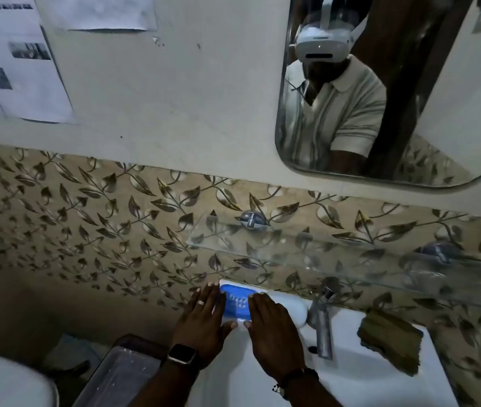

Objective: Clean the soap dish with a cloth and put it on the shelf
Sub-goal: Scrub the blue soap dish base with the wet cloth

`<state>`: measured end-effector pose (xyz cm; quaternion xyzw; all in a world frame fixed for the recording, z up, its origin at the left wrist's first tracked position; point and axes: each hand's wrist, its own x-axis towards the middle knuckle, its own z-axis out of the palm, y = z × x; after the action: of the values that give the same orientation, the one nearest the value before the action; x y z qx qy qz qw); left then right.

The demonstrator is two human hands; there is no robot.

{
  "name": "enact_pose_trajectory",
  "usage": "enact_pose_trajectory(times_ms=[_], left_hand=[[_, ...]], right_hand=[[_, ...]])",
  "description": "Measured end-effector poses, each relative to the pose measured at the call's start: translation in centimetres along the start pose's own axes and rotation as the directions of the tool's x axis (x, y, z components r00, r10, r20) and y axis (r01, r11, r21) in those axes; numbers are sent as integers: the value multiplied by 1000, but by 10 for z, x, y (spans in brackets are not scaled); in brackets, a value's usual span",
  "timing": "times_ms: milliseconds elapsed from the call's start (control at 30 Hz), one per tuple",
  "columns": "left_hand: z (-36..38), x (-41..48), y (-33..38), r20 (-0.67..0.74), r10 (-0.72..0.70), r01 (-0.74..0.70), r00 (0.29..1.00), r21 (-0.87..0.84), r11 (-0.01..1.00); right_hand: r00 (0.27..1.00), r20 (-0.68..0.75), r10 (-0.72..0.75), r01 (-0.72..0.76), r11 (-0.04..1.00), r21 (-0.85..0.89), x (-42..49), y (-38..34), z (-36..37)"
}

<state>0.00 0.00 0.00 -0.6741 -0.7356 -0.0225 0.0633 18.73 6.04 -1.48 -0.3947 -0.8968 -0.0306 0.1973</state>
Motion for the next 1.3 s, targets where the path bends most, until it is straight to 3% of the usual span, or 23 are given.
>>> enact_pose_trajectory(times_ms=[133,267,467,800,1100,1300], left_hand=[[18,12,-8,177,-17,20,984,-15,1000],[42,21,-17,253,19,-22,967,9,1000],[56,25,-24,203,81,-93,976,48,995],[50,18,-29,150,106,-92,983,-100,991],[25,-7,-39,-134,10,-57,991,-351,935],[5,-25,-32,-338,-185,-101,923,-676,730]], right_hand=[[999,45,-8,12,996,-83,11,-5,12],[989,149,19,15,975,-222,25,-8,22],[982,189,13,46,951,-306,36,-12,30],[990,119,-73,103,959,-265,37,-19,28],[990,43,-131,138,964,-226,33,-30,-11],[974,-55,-219,201,950,-237,21,-42,-56]])
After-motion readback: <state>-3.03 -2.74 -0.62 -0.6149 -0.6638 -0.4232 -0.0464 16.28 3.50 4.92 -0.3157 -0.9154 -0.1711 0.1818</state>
